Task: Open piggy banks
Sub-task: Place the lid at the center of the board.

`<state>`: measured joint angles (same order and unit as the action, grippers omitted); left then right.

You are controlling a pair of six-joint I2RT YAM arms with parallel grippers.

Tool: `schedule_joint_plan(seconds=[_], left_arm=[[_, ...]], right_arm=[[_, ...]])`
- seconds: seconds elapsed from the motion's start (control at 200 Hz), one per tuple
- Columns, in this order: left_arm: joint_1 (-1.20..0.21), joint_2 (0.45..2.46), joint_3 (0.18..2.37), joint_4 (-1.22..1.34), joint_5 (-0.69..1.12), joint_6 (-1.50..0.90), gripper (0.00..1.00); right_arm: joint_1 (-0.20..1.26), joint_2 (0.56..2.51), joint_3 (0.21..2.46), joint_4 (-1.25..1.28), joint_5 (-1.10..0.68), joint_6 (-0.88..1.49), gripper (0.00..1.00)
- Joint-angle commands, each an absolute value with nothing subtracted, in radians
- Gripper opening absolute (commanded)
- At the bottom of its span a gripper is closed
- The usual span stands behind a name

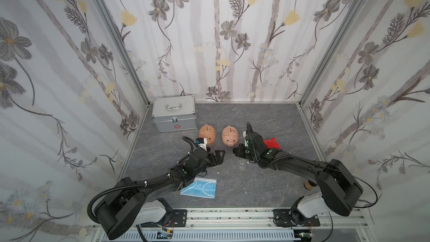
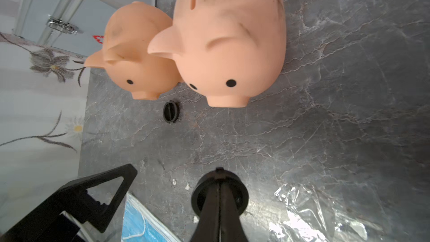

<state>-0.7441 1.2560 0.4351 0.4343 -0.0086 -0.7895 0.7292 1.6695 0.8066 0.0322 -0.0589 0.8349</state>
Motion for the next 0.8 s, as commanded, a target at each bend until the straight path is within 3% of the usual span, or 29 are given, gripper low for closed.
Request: schedule_joint_plan(seconds=[0.0, 0.794], left_arm=[[-0.719, 1.286, 0.434, 0.509, 0.073, -0.793, 1.00], [-0.699, 1.382, 0.470, 0.500, 0.126, -0.810, 1.00]], right_arm=[[0.723, 1.707, 0.822, 0.115, -0.078, 0.891, 0.00], [0.666, 1.902, 0.871, 0.241, -0.150, 0.973, 0.00]])
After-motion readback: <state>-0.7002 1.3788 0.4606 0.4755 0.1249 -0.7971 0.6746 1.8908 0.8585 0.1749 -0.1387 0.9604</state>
